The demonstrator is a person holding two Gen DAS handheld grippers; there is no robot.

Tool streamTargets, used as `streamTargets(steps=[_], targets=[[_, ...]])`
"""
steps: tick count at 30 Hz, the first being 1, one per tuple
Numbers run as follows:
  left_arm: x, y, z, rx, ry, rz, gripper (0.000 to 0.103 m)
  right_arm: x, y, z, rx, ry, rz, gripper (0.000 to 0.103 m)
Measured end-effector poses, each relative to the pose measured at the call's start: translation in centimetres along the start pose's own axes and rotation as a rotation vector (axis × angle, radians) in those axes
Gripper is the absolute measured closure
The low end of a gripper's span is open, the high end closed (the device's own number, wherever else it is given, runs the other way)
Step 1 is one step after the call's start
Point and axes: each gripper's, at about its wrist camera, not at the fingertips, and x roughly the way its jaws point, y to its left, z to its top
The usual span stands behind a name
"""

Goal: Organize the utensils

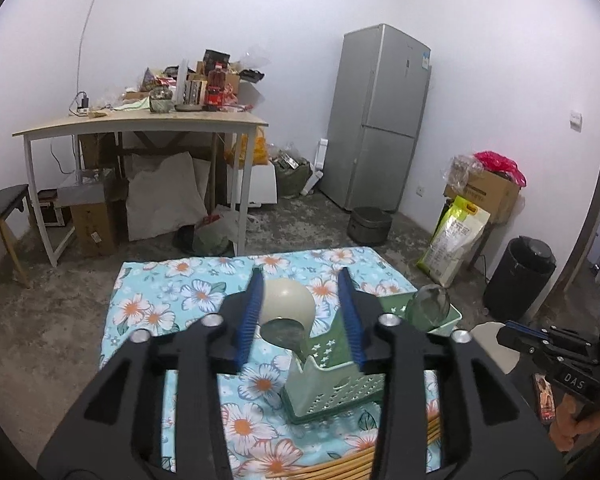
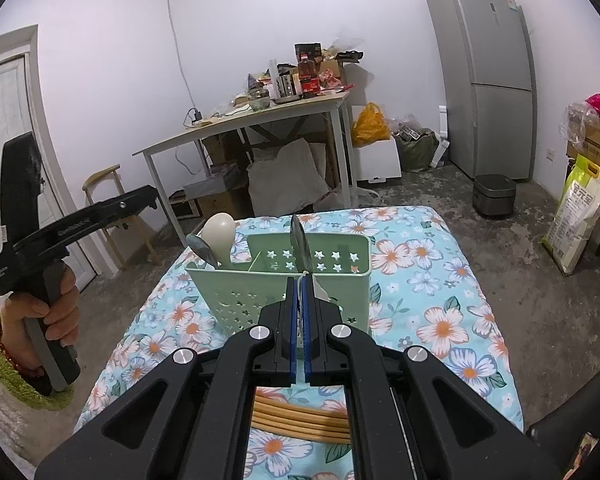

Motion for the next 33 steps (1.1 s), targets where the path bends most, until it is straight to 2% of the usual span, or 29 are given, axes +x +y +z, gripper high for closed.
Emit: streamTargets(steps=[2,4,10,17,23,33], targets=[[-0.4,0.2,-0.1,-0.008,-0.014,0.008,0.054,0.0,0.0,0.0,0.002,-0.002,-0.001,0.101],[-0.7,0.3,-0.4,-0.014,-0.015,0.018,0.042,-0.1,-0.1,0.0,0.006,-0.004,-0.001,0.101],[-1.0,0.7,-2.3,-0.057,0.026,0.023,0.030,-0.8,-0.1,0.3,0.011,-0.022,0.003,0.101],[-1.2,1.6,-4.8,-0.115,0.087,0.030,0.026,-1.7,-0.4,0.9,0.024,-0.047,0.011,0.101],[-1.5,1.8,-5.9,-0.135,0.109,0.040,0.020,-3.0,-0.6,2.4,0.013,-0.089,0.012,0.101],[-1.7,1.8,-6.7,-0.144,0.134,0.039,0.020,-7.0,-1.4,8.4,-0.021,-0.238,0.074,0.101]])
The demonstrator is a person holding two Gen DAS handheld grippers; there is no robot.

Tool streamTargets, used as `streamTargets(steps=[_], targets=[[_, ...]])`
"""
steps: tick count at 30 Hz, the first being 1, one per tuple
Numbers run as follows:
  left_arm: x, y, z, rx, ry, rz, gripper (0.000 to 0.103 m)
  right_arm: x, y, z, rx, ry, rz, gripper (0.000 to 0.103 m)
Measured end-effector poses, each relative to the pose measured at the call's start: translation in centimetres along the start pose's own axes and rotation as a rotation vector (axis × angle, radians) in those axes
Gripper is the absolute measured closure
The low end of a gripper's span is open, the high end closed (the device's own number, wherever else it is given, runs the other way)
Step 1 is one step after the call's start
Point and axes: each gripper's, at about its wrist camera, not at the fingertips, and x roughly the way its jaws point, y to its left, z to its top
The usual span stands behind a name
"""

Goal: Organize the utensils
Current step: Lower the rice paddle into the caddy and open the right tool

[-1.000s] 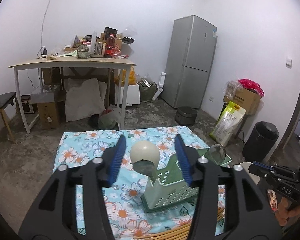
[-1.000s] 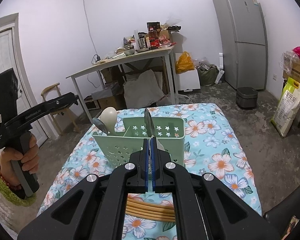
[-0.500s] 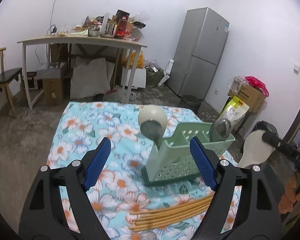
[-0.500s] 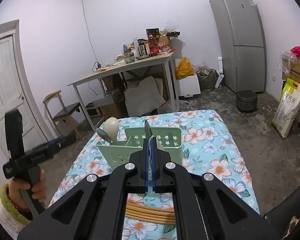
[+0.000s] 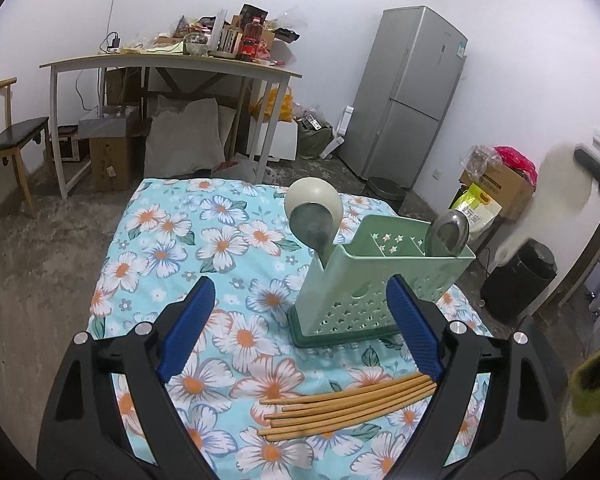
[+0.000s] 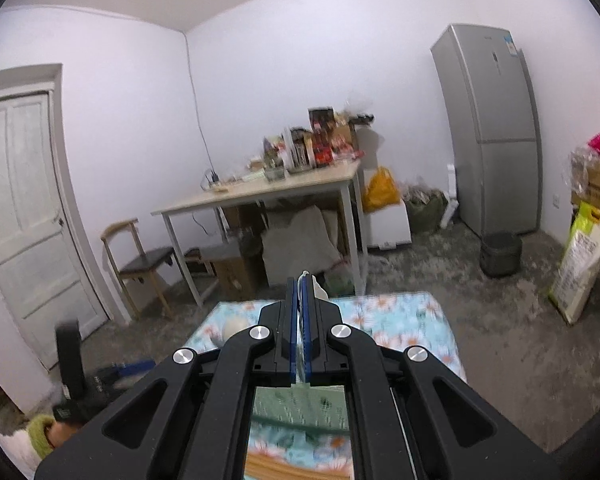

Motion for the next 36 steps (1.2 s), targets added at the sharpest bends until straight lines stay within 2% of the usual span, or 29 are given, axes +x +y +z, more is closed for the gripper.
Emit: streamTargets(steps=[8,10,16,24,36], targets=[[-0.2,0.8,-0.6,-0.017,0.007,0.011,0.019,0.8,-0.1,3.7,0.026,-0.056,0.123,0.101],[-0.2,0.9,-0.7,-0.021,0.008,0.016,0.019,1.8,-0.2,4.0,0.041,-0.050,0.162,0.101],[-0.4,1.5,-0.7,-0.031,0.012,0.032,0.019,5.3,-0.3,3.0,0.084,0.017,0.206,0.101],[-0.2,1.8,-0.7,-0.036,0.026,0.044,0.019,7.8,-1.3,0.9,0.111,0.089,0.191,0.101],[-0.3,1.9,-0.7,-0.034,0.028,0.045,0.019,13.2,-3.6,-3.9,0.141,0.288,0.112,0.099]])
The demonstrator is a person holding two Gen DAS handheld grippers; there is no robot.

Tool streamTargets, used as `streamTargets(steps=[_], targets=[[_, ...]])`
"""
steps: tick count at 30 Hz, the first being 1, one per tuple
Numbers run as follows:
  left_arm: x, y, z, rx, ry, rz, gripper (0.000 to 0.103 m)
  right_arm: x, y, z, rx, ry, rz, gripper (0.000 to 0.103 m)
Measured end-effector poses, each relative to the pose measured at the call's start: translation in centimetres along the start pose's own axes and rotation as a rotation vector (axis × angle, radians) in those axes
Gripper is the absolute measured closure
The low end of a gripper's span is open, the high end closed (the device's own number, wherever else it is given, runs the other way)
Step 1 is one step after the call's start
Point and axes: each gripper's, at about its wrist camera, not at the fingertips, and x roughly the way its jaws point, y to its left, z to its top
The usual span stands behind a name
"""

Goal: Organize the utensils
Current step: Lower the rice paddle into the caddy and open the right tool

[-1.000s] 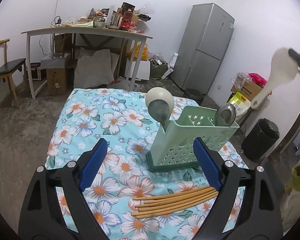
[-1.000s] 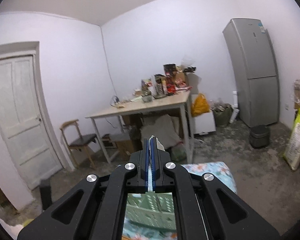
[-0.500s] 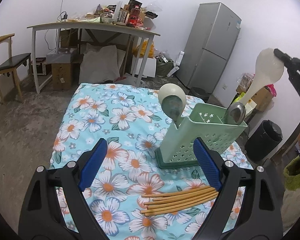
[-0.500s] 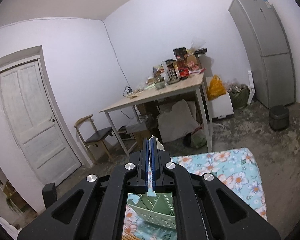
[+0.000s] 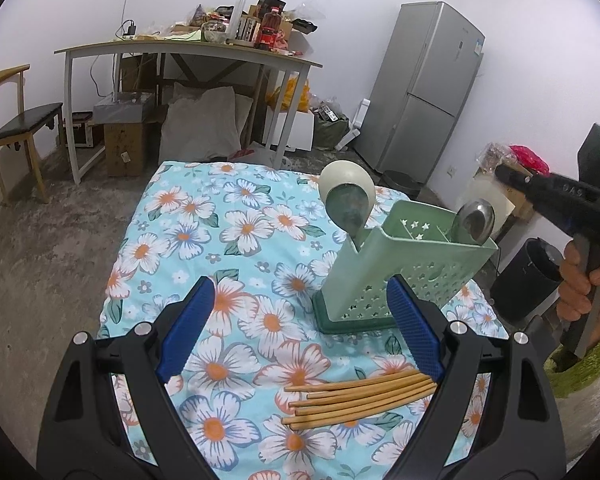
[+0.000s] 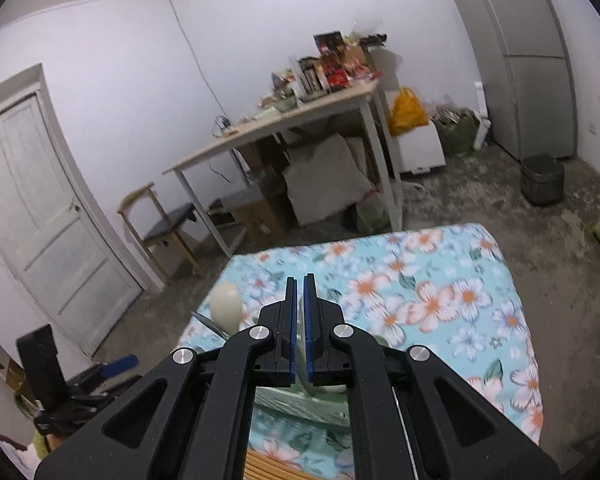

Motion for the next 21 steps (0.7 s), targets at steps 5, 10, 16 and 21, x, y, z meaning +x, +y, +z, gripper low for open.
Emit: streamTargets(steps=[5,10,16,21], targets=[[0.3,0.2,-0.5,-0.005,0.003,-0.001,0.019,-1.0,-0.6,0.0,0.031,-0.025,-0.018,0.078],[0.4,0.2,-0.7,-0.003,0.003,-0.004,0.019,-2.5,-0.9,0.1,0.047,-0.063,-0.027,0.069],[0.4,-0.3,-1.3,0.003,0.010,-0.020,0.019,-5.1,-0.5,-1.7,0.067,-0.097,-0.046,0.056],[0.4,-0.8,-2.3,-0.003,0.033,-0.025,0.016,-6.2,0.7,-4.7,0.039,-0.065,-0.088,0.043]])
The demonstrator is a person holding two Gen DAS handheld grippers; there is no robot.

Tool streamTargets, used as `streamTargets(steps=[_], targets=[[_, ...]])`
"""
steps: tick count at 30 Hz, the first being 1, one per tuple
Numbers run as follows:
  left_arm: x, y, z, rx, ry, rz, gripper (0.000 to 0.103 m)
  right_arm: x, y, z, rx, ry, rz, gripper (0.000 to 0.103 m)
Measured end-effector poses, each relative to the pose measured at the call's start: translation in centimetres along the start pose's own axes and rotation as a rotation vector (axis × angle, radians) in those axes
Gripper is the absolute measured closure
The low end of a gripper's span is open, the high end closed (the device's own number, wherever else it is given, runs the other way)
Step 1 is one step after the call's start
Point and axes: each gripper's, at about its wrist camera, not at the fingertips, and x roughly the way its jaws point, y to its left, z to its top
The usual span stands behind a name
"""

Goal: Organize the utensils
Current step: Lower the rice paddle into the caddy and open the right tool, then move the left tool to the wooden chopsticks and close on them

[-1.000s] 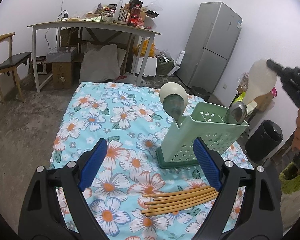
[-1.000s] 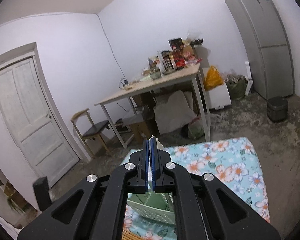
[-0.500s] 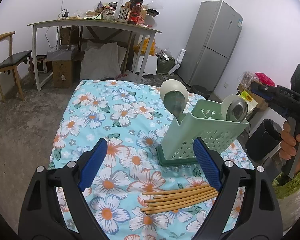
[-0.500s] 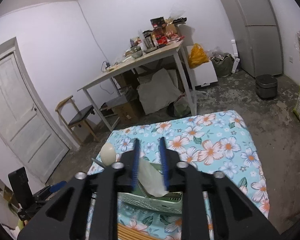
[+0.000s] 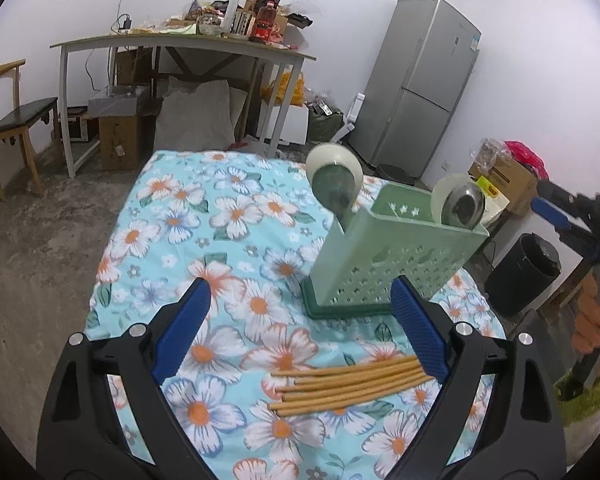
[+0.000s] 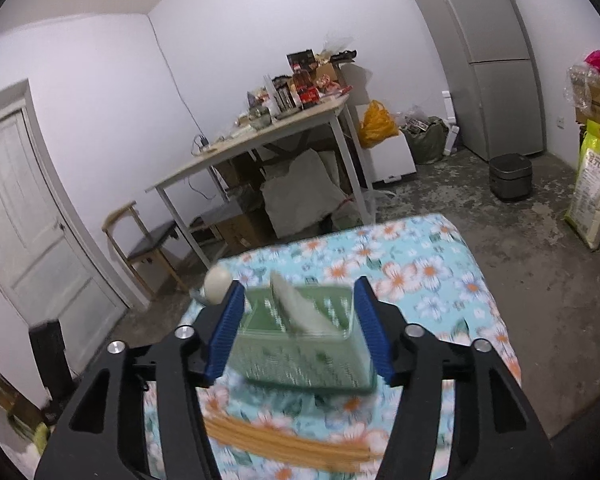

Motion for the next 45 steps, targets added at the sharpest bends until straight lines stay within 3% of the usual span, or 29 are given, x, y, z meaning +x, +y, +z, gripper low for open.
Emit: streamTargets(steps=[4,9,16,22,26,30,38,45], targets=[[0.3,-0.3,-1.5,-0.007,0.042,0.004,0.015,0.4,0.7,-3.3,-0.027,0.084,-0.010,0.035],[0.2,-0.4,-3.8,-0.046,0.050,0.066,0.015,1.9,1.7,-8.1,-0.041,0.209,-0.035,0.026],[0.7,-0.5,-6.8,-0.133,0.118,0.000,0.011,3.4,1.7,-13.4,-0.040,0.316,-0.153,0.014],[0.3,-0.8,-8.1,-0.148,0.144,0.007,0.008,4.0,2.3,-15.0,-0.118,0.317,-0.276,0.007],[-0.2,-0.7,-8.5,-0.193,0.162,-0.005,0.008,4.0,3.2,-15.1,-0.196,0.276,-0.357,0.007],[-0.7,-1.2,-8.7,-0.172,0.147,0.035,0.008,4.0,3.7,-14.8,-0.274,0.249,-0.412,0.006],[-1.5,-2.4,-8.2,-0.098,0.096,-0.020,0.008,3.0,4.5,-15.0,-0.309,0.214,-0.323,0.006],[-0.7,-2.4,-7.7,-0.015,0.102,-0.026,0.008,2.2,4.3,-14.7,-0.240,0.175,-0.225,0.006]])
